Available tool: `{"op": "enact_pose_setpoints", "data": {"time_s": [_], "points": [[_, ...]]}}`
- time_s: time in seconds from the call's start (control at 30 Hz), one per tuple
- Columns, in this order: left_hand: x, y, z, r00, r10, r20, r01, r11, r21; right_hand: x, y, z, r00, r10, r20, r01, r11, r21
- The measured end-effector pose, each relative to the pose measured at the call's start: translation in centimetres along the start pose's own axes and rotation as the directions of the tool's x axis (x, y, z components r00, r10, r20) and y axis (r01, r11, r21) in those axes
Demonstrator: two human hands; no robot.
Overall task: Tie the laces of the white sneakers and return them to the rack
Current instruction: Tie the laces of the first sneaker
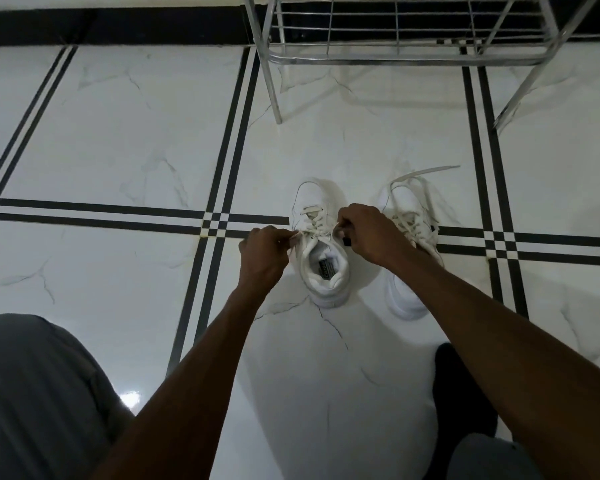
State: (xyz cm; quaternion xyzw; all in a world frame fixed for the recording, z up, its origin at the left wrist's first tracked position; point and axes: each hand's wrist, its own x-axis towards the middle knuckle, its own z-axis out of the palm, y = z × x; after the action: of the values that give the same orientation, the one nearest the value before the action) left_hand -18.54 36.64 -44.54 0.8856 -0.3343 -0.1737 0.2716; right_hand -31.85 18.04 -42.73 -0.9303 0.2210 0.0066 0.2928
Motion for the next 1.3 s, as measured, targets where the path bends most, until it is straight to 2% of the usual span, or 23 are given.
{"op": "enact_pose_setpoints", "data": {"time_s": [0.07,0.13,0.23,0.3,0.43,0.5,0.57,0.67,0.7,0.77,0.83,0.9,1.0,1.1,1.2,1.3], "points": [[-0.2,0.2,-0.2,0.991,0.120,-0.066,-0.100,0.961,0.257,0.0,-0.1,0.2,0.999,-0.047,-0.010,0.044,0.985,-0.164],[-0.4,0.0,-0.4,0.977,0.198,-0.080,-0.149,0.898,0.413,-0.1,0.1,0.3,0.995,-0.087,-0.038,0.074,0.961,-0.266],[-0.6,-0.5,-0.5,0.961,0.267,-0.073,-0.190,0.829,0.527,-0.3,0.3,0.6,0.991,-0.114,-0.070,0.081,0.928,-0.362],[-0.5,-0.7,-0.3,0.957,0.283,-0.065,-0.206,0.821,0.532,-0.6,0.3,0.8,0.992,-0.102,-0.069,0.068,0.922,-0.381],[-0.5,-0.5,-0.4,0.967,0.241,-0.083,-0.182,0.881,0.438,-1.0,-0.6,1.0,0.995,-0.060,-0.078,0.028,0.930,-0.366],[-0.7,-0.2,-0.3,0.983,0.166,-0.079,-0.130,0.931,0.342,-0.7,-0.8,0.9,0.999,-0.004,-0.041,-0.010,0.945,-0.328],[-0.5,-0.1,-0.2,0.998,0.044,-0.035,-0.037,0.984,0.174,-0.2,-0.6,0.5,0.999,0.034,0.010,-0.030,0.957,-0.290],[-0.2,-0.2,-0.6,0.990,-0.079,0.119,0.089,0.993,-0.082,0.3,0.0,0.1,0.983,0.135,0.121,-0.130,0.990,-0.048],[-0.2,0.0,-0.7,0.973,-0.139,0.185,0.176,0.963,-0.202,0.3,-0.2,0.0,0.961,0.196,0.196,-0.207,0.978,0.037],[-0.6,0.4,-0.7,0.904,-0.243,0.351,0.386,0.817,-0.429,0.3,-0.8,0.2,0.891,0.295,0.345,-0.366,0.916,0.161],[-1.0,1.0,-0.9,0.859,-0.243,0.450,0.478,0.695,-0.537,0.0,-1.9,0.6,0.842,0.355,0.407,-0.492,0.814,0.307],[-1.0,1.3,-1.6,0.857,-0.240,0.456,0.490,0.655,-0.576,-0.2,-2.5,1.1,0.829,0.362,0.427,-0.545,0.695,0.468],[-0.7,1.3,-2.9,0.847,-0.339,0.410,0.529,0.617,-0.582,-0.2,-3.6,2.1,0.823,0.282,0.493,-0.564,0.511,0.649],[-0.2,0.3,-4.0,0.843,-0.405,0.355,0.538,0.628,-0.562,0.7,-4.7,3.3,0.828,0.297,0.475,-0.560,0.423,0.712],[0.1,0.3,-4.8,0.862,-0.378,0.338,0.505,0.697,-0.509,1.3,-4.8,3.3,0.836,0.328,0.441,-0.549,0.484,0.681],[1.4,0.7,-5.0,0.938,-0.288,0.194,0.338,0.885,-0.321,0.9,-4.0,1.5,0.858,0.356,0.370,-0.513,0.596,0.618]]}}
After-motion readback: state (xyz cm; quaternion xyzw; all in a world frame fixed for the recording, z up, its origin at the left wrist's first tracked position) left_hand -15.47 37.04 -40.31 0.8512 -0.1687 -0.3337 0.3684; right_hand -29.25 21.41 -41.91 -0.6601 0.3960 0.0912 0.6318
